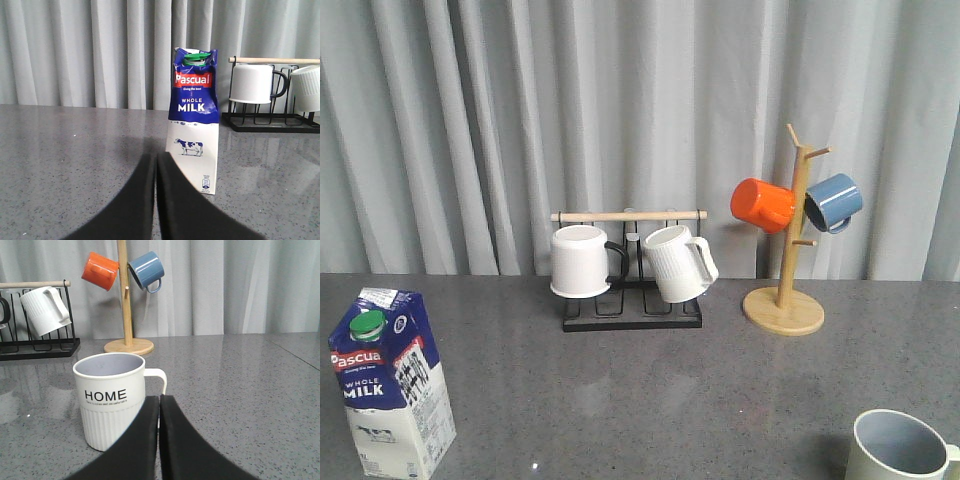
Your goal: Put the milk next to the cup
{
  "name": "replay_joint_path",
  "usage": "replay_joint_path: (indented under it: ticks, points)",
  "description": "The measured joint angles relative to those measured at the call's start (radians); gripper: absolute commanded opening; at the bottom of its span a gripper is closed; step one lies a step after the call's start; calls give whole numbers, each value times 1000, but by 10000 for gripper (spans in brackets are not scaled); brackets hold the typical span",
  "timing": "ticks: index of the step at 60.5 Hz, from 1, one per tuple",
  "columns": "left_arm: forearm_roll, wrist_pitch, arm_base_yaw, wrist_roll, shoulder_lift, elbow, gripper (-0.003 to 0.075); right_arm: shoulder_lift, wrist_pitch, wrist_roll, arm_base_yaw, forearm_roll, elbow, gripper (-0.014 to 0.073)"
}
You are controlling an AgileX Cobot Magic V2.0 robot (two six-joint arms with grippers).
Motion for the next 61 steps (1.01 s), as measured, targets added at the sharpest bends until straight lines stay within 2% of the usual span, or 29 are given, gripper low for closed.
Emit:
replay_joint_path:
  ticks: [19, 38, 52, 61]
  points:
    - [0, 0, 0, 0, 0, 0, -6, 0, 0, 0, 0, 3, 0, -5]
    - [0, 0, 0, 0, 0, 0, -6, 0, 0, 0, 0, 134, 0, -5]
    - [0, -2, 0, 0, 0, 0, -6, 0, 0, 0, 0, 155, 0, -5]
    - [0, -71, 0, 0, 0, 0, -6, 0, -9, 0, 0, 193, 0, -5]
